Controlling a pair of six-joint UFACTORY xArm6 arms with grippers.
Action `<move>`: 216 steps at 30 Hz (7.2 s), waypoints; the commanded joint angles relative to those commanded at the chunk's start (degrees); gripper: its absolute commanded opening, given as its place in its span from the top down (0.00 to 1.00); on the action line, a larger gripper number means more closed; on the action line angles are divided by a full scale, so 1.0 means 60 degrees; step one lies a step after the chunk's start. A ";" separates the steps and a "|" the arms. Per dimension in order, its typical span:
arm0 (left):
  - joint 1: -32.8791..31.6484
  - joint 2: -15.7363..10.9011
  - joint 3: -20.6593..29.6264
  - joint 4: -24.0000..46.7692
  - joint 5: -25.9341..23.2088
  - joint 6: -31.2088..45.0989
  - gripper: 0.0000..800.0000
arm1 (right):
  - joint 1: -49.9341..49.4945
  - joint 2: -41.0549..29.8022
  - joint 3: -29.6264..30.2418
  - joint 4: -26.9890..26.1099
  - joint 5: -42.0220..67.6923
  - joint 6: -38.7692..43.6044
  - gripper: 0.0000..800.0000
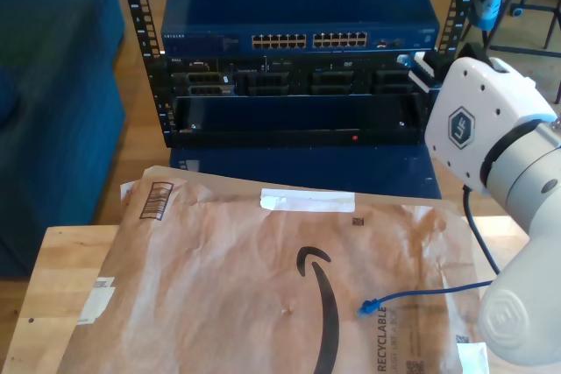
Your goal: Grab the cable and plug it in
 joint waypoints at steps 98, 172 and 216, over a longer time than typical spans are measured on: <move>0.3150 -0.2828 0.6374 0.1070 -0.7722 0.3502 0.00 | 0.0117 0.2608 -0.0396 0.0205 0.0879 0.0059 1.00; 0.3223 -0.2711 0.6330 0.1070 -0.7707 0.3502 0.00 | 0.0645 1.1458 -0.6227 0.1670 -0.7575 -0.0527 1.00; 0.3223 -0.2711 0.6330 0.1070 -0.7707 0.3502 0.00 | 0.0454 1.3436 -0.8777 0.2549 -0.8044 -0.0674 1.00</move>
